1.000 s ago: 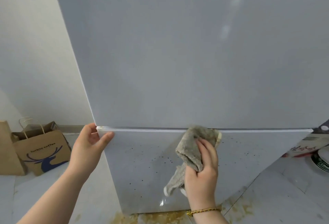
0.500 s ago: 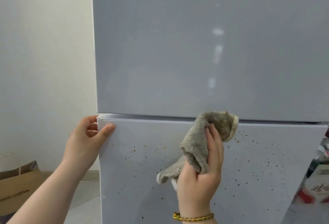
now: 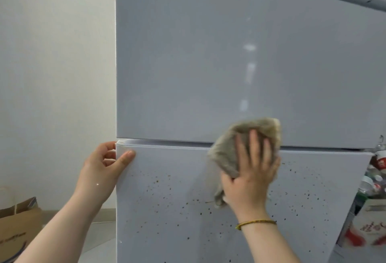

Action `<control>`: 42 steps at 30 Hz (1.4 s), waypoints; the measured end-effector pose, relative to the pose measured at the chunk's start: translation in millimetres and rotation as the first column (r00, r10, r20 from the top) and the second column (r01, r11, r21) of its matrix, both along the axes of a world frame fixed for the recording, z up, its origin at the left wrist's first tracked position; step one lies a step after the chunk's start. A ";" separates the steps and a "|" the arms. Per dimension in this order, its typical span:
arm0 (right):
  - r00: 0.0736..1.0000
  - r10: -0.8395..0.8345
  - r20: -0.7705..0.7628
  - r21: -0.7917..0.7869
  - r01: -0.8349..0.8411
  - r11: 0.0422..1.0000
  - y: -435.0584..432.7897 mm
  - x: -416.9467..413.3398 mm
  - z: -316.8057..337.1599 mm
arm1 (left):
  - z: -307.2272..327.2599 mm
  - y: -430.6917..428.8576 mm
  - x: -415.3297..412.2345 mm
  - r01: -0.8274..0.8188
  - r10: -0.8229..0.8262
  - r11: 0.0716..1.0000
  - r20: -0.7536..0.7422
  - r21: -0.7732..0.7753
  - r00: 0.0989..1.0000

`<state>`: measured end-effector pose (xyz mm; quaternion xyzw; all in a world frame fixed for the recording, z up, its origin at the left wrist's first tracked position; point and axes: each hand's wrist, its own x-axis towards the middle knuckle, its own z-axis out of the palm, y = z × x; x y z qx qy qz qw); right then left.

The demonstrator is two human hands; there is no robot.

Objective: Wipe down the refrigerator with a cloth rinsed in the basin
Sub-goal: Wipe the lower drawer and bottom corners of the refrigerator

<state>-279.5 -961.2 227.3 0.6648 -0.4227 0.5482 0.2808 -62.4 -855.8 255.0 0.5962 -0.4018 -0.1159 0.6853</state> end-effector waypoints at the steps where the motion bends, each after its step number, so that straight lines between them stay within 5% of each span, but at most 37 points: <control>1: 0.996 0.019 0.084 0.040 -0.022 0.999 -3.6 -5.4 -0.8 | -0.3 0.1 -0.4 -0.002 0.002 1.000 0.001 -0.001 1.000; 6: 0.962 0.108 0.251 0.092 -0.135 0.987 10.4 34.1 1.7 | -3.6 -1.6 0.0 0.001 -0.001 1.000 -0.018 -0.008 1.000; 13: 0.923 0.198 -0.329 -0.017 -0.216 0.976 49.7 109.6 1.1 | -7.8 0.2 4.4 0.056 -0.057 0.998 -0.023 -0.040 0.998; 19: 0.846 0.175 -0.504 -0.073 -0.243 0.967 29.6 77.9 8.9 | -12.2 -1.2 10.8 0.152 -0.160 0.984 -0.088 -0.095 0.983; 25: 0.946 0.184 -0.266 -0.082 -0.212 0.974 -7.8 -1.7 -0.2 | -13.7 -0.1 14.9 0.194 -0.205 0.975 -0.103 -0.108 0.973; 30: 0.991 0.136 0.011 -0.036 -0.136 0.990 13.2 45.2 -0.3 | -11.8 3.0 17.1 0.221 -0.232 0.970 -0.119 -0.097 0.965; 35: 0.952 0.121 -0.281 -0.103 -0.156 0.982 30.6 84.7 1.5 | -12.1 5.3 26.2 0.327 -0.332 0.943 -0.157 -0.058 0.930; 39: 0.791 0.162 -0.589 -0.089 -0.262 0.961 42.7 113.0 -33.0 | -11.9 8.0 31.0 0.401 -0.409 0.912 -0.222 -0.084 0.885; 42: 0.727 0.129 -0.675 -0.095 -0.259 0.961 41.6 115.4 -50.6 | -10.7 11.8 33.5 0.431 -0.434 0.900 -0.250 -0.071 0.866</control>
